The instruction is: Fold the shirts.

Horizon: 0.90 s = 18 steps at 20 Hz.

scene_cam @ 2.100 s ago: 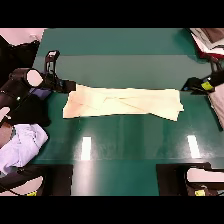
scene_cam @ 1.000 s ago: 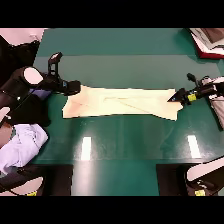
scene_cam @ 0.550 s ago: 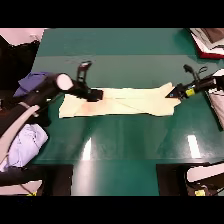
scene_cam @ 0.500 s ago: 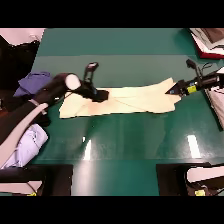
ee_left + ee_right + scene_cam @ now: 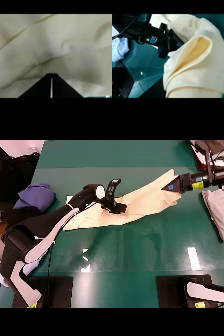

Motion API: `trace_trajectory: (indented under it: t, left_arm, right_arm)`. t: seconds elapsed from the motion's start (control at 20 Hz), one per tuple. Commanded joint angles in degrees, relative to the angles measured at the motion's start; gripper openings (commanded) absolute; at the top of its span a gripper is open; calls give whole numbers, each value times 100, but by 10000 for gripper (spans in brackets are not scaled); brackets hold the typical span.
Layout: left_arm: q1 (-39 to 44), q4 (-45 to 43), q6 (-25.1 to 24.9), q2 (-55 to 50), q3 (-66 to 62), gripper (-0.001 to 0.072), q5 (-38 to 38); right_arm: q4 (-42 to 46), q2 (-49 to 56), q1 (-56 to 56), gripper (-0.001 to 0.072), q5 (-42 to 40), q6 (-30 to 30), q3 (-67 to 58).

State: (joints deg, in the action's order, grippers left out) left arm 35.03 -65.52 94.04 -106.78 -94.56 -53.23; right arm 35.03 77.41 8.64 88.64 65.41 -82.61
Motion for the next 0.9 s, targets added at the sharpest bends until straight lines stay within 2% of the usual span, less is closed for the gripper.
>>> trace_trajectory:
  t: [0.0,0.1,0.3,0.5,0.7,0.85]
  left_arm:
    - [28,-299,-173,-125,-540,26,-577]
    - [28,-933,-251,-37,-968,26,-1145]
    - [-295,-2149,-302,796,-1174,26,-1720]
    - [-1355,-2437,-350,1827,-1174,26,-2586]
    - [-2391,-2459,-452,2903,-1174,27,-2697]
    - [-2896,-2592,-466,3532,-1174,27,-2715]
  right_arm:
    - [-37,20,-487,11,4,315,-525]
    - [-44,212,-791,11,-4,426,-876]
    - [-39,807,-1493,11,-20,649,-1749]
    - [-48,1554,-2251,11,-334,787,-2618]
    - [-50,2413,-3067,11,-861,785,-3464]
    - [-52,2883,-3609,12,-1552,758,-3578]
